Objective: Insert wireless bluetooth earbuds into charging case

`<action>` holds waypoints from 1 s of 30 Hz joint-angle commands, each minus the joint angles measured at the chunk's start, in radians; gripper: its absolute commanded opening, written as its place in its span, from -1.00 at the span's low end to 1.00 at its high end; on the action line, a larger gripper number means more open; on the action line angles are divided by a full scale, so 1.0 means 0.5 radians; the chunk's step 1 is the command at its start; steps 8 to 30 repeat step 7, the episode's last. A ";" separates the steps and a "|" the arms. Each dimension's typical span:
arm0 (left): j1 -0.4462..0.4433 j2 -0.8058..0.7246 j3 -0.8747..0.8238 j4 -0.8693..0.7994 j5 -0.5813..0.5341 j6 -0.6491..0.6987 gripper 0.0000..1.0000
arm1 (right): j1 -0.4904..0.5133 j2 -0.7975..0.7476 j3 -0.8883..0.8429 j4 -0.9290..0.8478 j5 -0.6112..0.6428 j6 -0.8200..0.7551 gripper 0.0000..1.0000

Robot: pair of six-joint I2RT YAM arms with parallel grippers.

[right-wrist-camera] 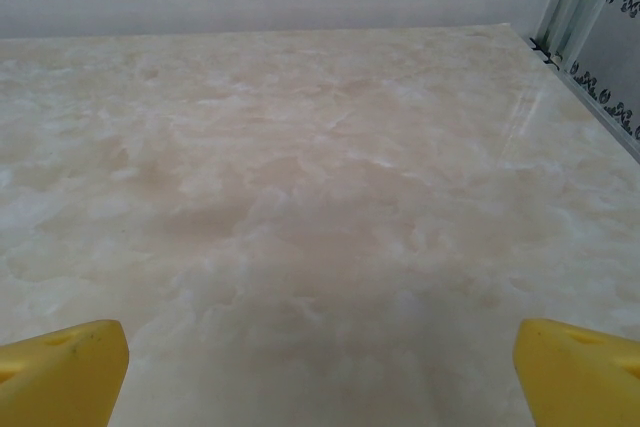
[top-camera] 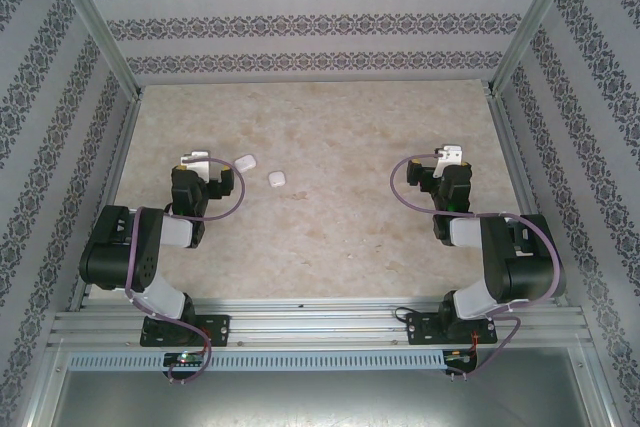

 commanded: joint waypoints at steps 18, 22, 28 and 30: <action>0.020 -0.016 -0.008 -0.024 0.027 -0.035 1.00 | 0.015 0.009 -0.023 0.052 -0.016 -0.028 0.96; 0.020 -0.016 -0.008 -0.024 0.027 -0.035 1.00 | 0.015 0.009 -0.023 0.052 -0.016 -0.028 0.96; 0.020 -0.016 -0.008 -0.024 0.027 -0.035 1.00 | 0.015 0.009 -0.023 0.052 -0.016 -0.028 0.96; 0.020 -0.016 -0.008 -0.024 0.027 -0.035 1.00 | 0.015 0.009 -0.023 0.052 -0.016 -0.028 0.96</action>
